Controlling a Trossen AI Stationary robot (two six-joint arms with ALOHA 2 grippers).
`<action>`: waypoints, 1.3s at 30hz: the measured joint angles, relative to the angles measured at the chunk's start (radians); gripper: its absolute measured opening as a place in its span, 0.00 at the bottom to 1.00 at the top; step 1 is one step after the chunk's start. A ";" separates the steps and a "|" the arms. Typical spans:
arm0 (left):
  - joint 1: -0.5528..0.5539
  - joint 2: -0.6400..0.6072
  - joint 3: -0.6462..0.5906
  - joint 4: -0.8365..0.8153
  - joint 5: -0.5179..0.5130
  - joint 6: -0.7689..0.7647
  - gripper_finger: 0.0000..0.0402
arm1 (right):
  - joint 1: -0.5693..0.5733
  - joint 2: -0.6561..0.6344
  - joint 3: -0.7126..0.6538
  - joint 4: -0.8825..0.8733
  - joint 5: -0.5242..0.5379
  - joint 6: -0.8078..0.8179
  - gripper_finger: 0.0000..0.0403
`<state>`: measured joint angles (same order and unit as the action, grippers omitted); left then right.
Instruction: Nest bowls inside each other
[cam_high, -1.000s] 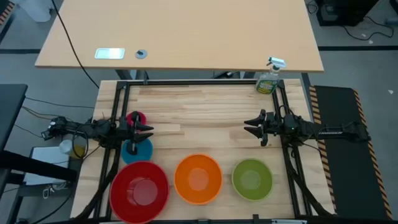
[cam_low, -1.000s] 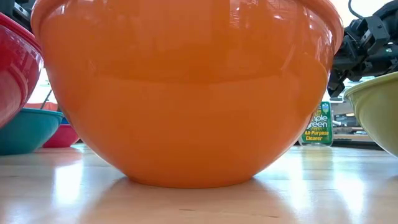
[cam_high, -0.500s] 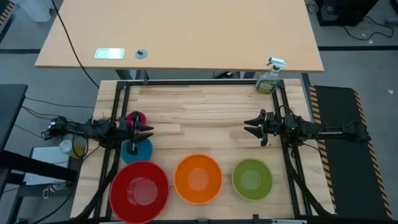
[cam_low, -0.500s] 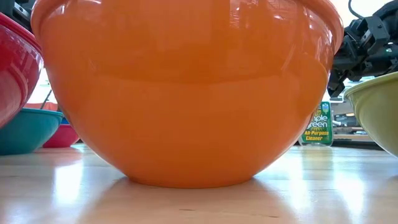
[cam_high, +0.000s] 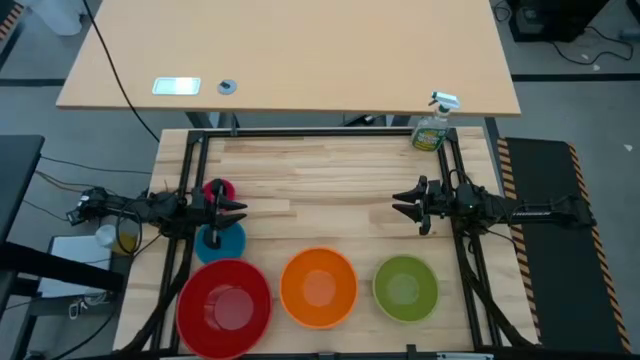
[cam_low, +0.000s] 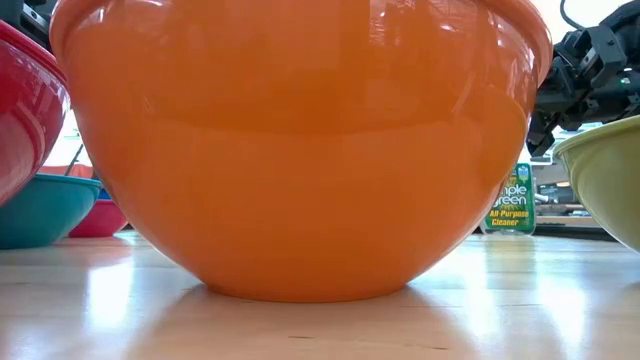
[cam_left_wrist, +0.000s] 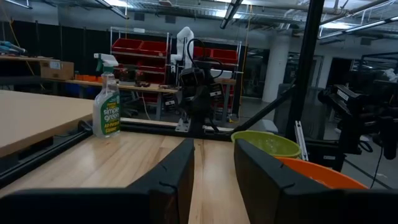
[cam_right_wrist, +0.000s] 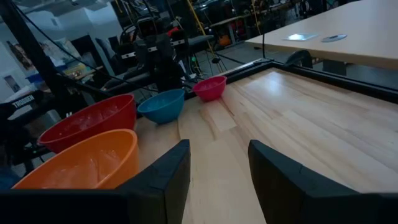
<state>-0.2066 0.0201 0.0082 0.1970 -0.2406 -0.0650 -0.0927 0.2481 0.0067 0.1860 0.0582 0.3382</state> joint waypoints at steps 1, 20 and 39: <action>0.000 0.000 0.000 0.000 0.000 0.000 0.29 | 0.000 0.000 0.000 0.000 0.000 0.000 0.42; 0.000 0.000 0.000 0.000 0.000 0.000 0.29 | 0.000 0.000 0.000 0.000 0.000 0.000 0.42; 0.003 0.000 0.000 0.194 -0.148 -0.003 0.29 | 0.000 0.002 0.000 0.113 0.105 0.015 0.42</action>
<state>-0.2039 0.0200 0.0083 0.3908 -0.3889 -0.0682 -0.0929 0.2497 0.0067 0.2991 0.1637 0.3533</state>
